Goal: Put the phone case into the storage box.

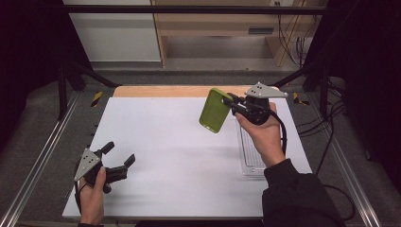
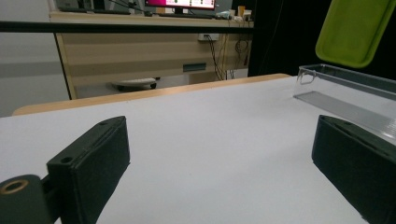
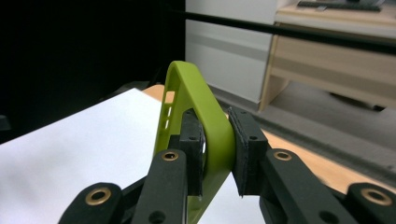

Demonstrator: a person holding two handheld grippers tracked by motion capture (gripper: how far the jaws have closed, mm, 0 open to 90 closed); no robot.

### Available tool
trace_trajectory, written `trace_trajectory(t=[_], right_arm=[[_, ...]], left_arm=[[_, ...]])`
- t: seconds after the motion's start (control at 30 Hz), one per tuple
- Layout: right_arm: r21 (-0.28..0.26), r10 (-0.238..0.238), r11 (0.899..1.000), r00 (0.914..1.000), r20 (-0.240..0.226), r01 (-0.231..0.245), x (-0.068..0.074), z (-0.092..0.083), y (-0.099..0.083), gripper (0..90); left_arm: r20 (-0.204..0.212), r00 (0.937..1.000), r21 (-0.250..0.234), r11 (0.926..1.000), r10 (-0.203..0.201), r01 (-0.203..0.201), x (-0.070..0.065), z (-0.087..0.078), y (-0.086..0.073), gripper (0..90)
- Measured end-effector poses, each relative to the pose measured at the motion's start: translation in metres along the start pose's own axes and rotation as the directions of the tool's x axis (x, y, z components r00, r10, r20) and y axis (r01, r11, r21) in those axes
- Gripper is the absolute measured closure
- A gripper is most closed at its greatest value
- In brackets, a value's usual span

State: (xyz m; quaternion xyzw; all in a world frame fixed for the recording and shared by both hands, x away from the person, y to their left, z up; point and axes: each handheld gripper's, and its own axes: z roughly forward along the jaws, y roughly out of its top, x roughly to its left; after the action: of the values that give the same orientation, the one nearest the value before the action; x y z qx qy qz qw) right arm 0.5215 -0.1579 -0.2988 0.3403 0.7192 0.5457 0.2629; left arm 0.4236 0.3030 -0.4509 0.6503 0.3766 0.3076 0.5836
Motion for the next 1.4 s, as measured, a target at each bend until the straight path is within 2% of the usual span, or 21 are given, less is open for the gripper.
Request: trace_trajectory(t=[0.07, 0.1, 0.2, 0.27, 0.37, 0.43, 0.67, 0.77, 0.93, 1.13, 1.17, 1.4], right_arm=[[0.0, -0.004, 1.0, 1.0, 0.002, 0.004, -0.003, -0.001, 0.002, 76.3], [0.004, -0.028, 1.0, 0.9995, 0.016, 0.028, -0.008, -0.005, 0.005, 76.4], [0.009, -0.044, 0.999, 0.9988, 0.021, 0.044, -0.013, -0.008, 0.008, 76.3], [0.015, -0.059, 0.998, 0.9977, 0.034, 0.058, -0.023, -0.014, 0.012, 76.3], [0.012, -0.06, 0.998, 0.9976, 0.036, 0.059, -0.029, -0.017, 0.014, 76.3], [0.007, -0.05, 0.999, 0.9978, 0.044, 0.05, -0.036, -0.02, 0.018, 76.3], [0.017, -0.043, 0.999, 0.9972, 0.062, 0.042, -0.048, -0.02, 0.023, 76.3], [0.025, -0.058, 0.998, 0.9954, 0.077, 0.056, -0.054, -0.02, 0.025, 76.3], [0.023, -0.05, 0.999, 0.9938, 0.1, 0.048, -0.064, -0.026, 0.025, 76.3], [0.025, -0.047, 0.999, 0.9909, 0.126, 0.044, -0.078, -0.032, 0.024, 76.3], [0.025, -0.047, 0.999, 0.9896, 0.136, 0.044, -0.083, -0.033, 0.022, 76.3], [0.054, -0.048, 0.998, 0.9862, 0.159, 0.04, -0.099, -0.032, 0.013, 76.3]], left_arm=[[0.007, 0.9999, -0.005, 0.9999, -0.011, 0.011, 0.0, 0.001, 0.001, 3.7], [0.008, 1.0, -0.005, 1.0, -0.005, 0.005, 0.0, 0.001, 0.001, 3.7], [0.01, 0.9999, 0.008, 1.0, -0.007, 0.007, 0.0, 0.0, -0.001, 3.7], [0.017, 0.9999, 0.012, 0.9999, 0.001, -0.001, -0.001, 0.001, -0.001, 3.7], [0.021, 0.9997, 0.014, 0.9999, 0.008, -0.009, -0.003, 0.002, -0.001, 3.8], [0.039, 0.9991, 0.019, 0.9997, 0.014, -0.015, -0.005, 0.006, -0.002, 3.7], [0.078, 0.9967, 0.02, 0.9994, 0.025, -0.027, -0.008, 0.009, -0.002, 3.6], [0.077, 0.9964, 0.024, 0.999, 0.035, -0.037, -0.009, 0.009, -0.002, 3.4], [0.067, 0.9973, 0.021, 0.9992, 0.031, -0.032, -0.007, 0.007, -0.002, 3.4], [0.073, 0.9967, 0.022, 0.9991, 0.035, -0.037, -0.007, 0.007, -0.002, 3.4], [0.074, 0.9966, 0.023, 0.9991, 0.035, -0.037, -0.007, 0.008, -0.002, 3.4], [0.082, 0.9958, 0.024, 0.9988, 0.04, -0.042, -0.007, 0.008, -0.002, 3.4]])
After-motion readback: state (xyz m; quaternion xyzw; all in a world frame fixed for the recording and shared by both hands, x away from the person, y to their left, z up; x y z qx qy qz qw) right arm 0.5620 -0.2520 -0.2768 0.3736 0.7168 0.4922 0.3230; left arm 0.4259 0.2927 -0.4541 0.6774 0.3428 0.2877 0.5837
